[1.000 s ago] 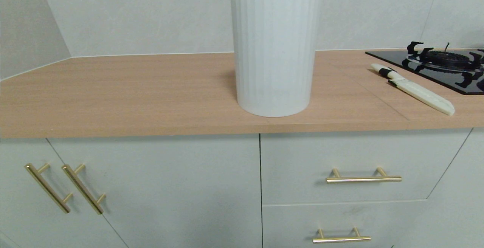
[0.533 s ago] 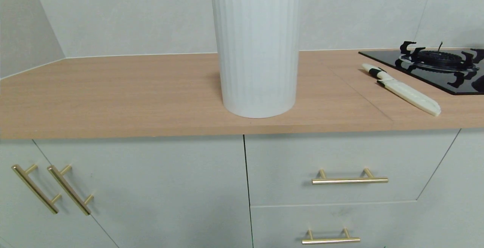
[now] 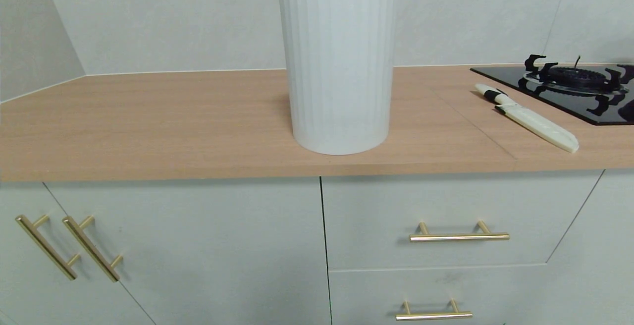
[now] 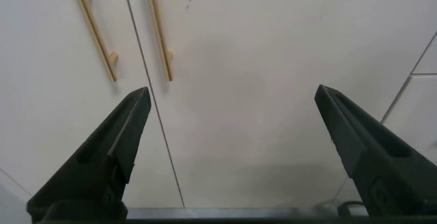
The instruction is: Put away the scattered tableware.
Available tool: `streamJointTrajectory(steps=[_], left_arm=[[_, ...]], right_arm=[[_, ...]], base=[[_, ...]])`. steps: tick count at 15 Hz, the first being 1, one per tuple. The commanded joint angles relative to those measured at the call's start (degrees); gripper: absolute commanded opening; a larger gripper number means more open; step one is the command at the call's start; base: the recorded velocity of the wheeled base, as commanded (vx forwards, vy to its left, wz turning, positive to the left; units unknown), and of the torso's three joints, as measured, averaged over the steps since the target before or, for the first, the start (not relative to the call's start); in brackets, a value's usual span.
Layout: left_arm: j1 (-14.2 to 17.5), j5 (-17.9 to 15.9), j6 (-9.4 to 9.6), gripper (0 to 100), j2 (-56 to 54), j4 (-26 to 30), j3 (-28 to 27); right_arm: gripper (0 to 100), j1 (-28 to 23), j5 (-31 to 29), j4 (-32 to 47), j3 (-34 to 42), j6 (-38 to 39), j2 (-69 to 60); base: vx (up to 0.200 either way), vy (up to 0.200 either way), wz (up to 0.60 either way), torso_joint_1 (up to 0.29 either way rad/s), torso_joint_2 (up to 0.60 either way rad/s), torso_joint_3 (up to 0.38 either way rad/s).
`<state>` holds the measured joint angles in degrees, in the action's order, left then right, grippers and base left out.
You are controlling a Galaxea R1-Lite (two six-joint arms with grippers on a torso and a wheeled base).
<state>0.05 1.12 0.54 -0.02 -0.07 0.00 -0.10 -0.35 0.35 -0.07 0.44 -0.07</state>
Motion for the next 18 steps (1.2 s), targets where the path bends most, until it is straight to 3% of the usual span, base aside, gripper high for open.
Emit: streamJointTrajectory(steps=[1, 6, 10, 18], left_arm=[[0.04, 0.02, -0.01, 100, 0.02, -0.01, 0.00], [0.04, 0.02, -0.01, 100, 0.02, -0.01, 0.00], [0.04, 0.02, -0.01, 100, 0.02, -0.01, 0.00], [0.04, 0.02, -0.01, 100, 0.02, -0.01, 0.00]], right_arm=[[100, 0.01, 0.00, 0.00, -0.01, 0.00, 0.07], [100, 0.10, 0.00, 0.00, -0.01, 0.00, 0.07], [100, 0.01, 0.00, 0.00, -0.01, 0.00, 0.07], [100, 0.01, 0.00, 0.00, 0.07, 0.00, 0.07]], base=[[0.000, 0.000, 0.00, 0.000, 0.00, 0.000], [0.000, 0.000, 0.00, 0.000, 0.00, 0.000], [0.000, 0.000, 0.00, 0.038, -0.21, -0.213], [0.000, 0.000, 0.00, 0.174, -0.48, -0.289]])
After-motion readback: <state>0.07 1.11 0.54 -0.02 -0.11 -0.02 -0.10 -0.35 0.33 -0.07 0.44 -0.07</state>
